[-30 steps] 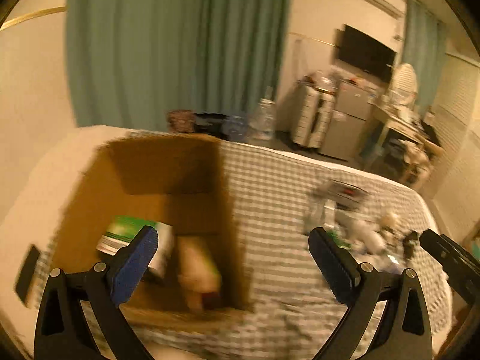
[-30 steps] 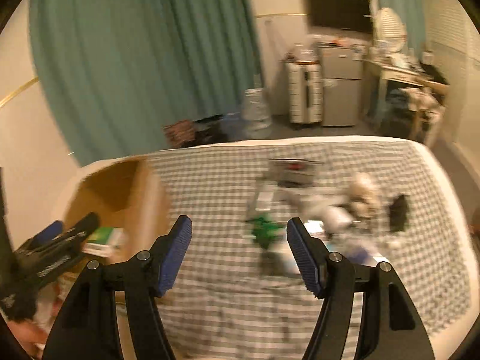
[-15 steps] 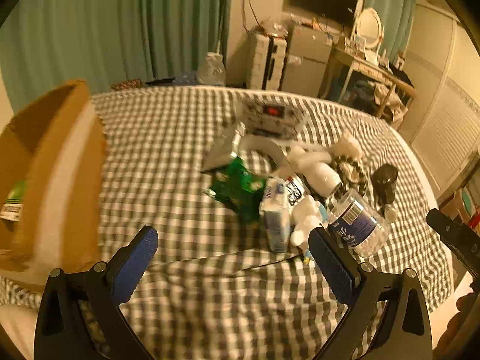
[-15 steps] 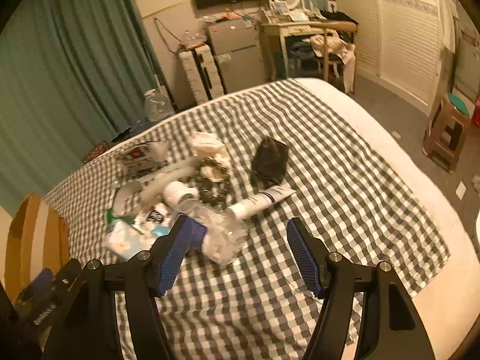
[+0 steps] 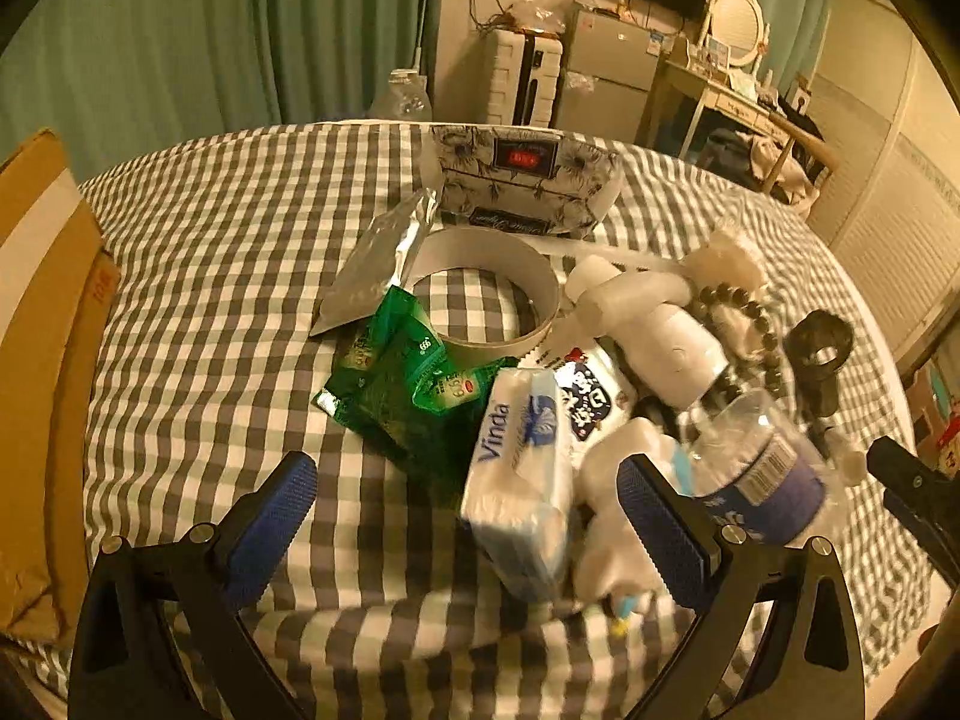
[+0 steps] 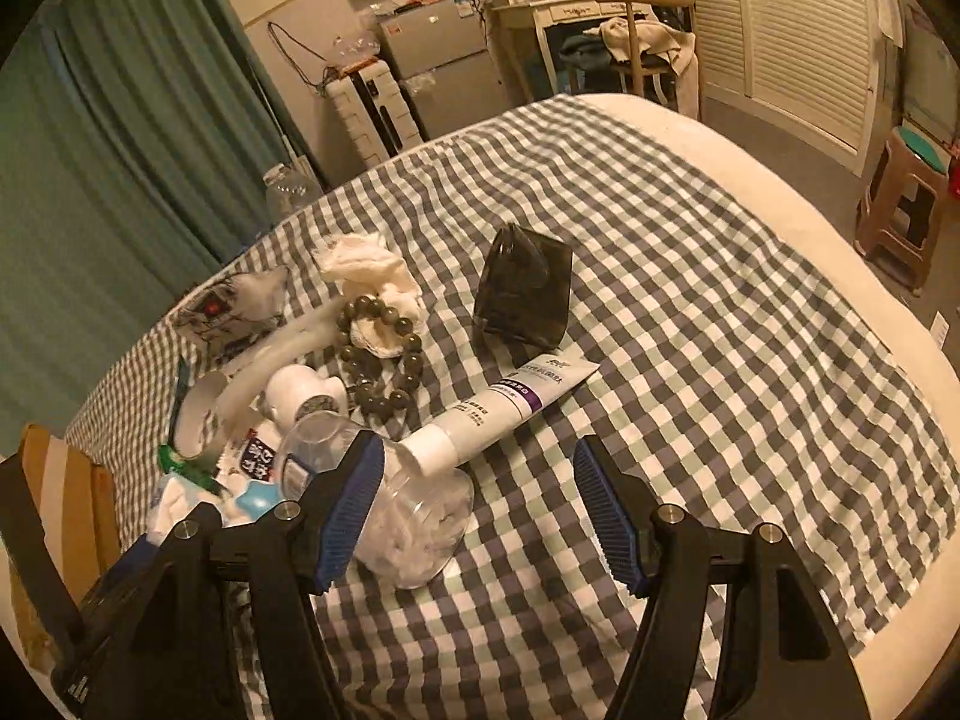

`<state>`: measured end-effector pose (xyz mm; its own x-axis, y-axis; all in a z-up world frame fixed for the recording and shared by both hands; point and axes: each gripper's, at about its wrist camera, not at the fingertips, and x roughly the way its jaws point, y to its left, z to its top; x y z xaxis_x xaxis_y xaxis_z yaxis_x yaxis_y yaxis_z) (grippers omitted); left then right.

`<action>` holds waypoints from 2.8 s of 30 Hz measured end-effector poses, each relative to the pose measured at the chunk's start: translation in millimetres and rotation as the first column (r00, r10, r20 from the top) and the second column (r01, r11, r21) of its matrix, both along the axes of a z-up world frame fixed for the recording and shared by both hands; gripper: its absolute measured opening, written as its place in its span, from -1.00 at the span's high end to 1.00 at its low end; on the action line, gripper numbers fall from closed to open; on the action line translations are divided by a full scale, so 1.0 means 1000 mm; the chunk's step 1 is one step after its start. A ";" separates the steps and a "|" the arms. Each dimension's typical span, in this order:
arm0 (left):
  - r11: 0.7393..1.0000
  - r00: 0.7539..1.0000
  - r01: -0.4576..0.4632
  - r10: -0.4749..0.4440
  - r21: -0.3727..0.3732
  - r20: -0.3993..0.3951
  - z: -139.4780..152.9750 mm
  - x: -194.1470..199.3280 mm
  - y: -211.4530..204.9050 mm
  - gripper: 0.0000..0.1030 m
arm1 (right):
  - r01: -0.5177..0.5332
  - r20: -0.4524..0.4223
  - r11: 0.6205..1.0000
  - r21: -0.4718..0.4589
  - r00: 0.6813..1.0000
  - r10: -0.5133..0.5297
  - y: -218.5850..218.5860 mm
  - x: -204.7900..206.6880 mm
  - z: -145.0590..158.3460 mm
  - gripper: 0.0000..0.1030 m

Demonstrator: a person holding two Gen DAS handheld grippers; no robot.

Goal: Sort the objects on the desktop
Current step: 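Grasp the Vinda tissue pack with the left tool while the right tool grasps the toothpaste tube, then carry the tissue pack and toothpaste into the cardboard box and release both, then grasp the white bear figure with the left tool while the right tool grasps the clear cup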

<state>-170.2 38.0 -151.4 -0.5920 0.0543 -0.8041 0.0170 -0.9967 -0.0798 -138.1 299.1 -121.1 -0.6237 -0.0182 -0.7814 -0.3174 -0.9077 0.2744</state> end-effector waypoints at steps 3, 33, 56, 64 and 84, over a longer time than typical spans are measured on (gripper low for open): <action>1.000 1.000 0.009 -0.009 -0.003 -0.015 -0.003 -0.004 -0.001 -0.96 | 0.010 0.007 1.000 -0.008 1.000 -0.010 0.001 -0.007 -0.004 -0.27; 0.995 0.998 0.036 -0.031 0.093 -0.062 0.065 0.061 -0.052 0.62 | -0.033 -0.028 0.999 -0.039 0.999 0.032 -0.006 0.036 0.025 0.57; 0.964 0.933 -0.241 0.263 0.116 -0.246 0.183 0.113 -0.255 0.62 | -0.637 -0.226 0.759 0.131 0.726 0.649 -0.314 0.079 0.148 0.58; 0.940 0.932 -0.323 0.336 0.105 -0.136 0.132 0.096 -0.304 0.61 | -0.759 -0.158 0.649 0.046 0.636 0.755 -0.377 0.059 0.104 0.57; 0.944 0.937 -0.327 0.330 0.040 -0.114 0.133 0.104 -0.273 -0.73 | -0.472 -0.198 0.877 0.087 0.855 0.479 -0.247 0.041 0.124 -0.25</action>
<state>-65.8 -235.0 -18.1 -0.6699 -0.1435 -0.7284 0.3323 -0.9353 -0.1214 -97.5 52.4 2.8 -0.6929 -0.3296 -0.6413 0.2159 -0.9434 0.2517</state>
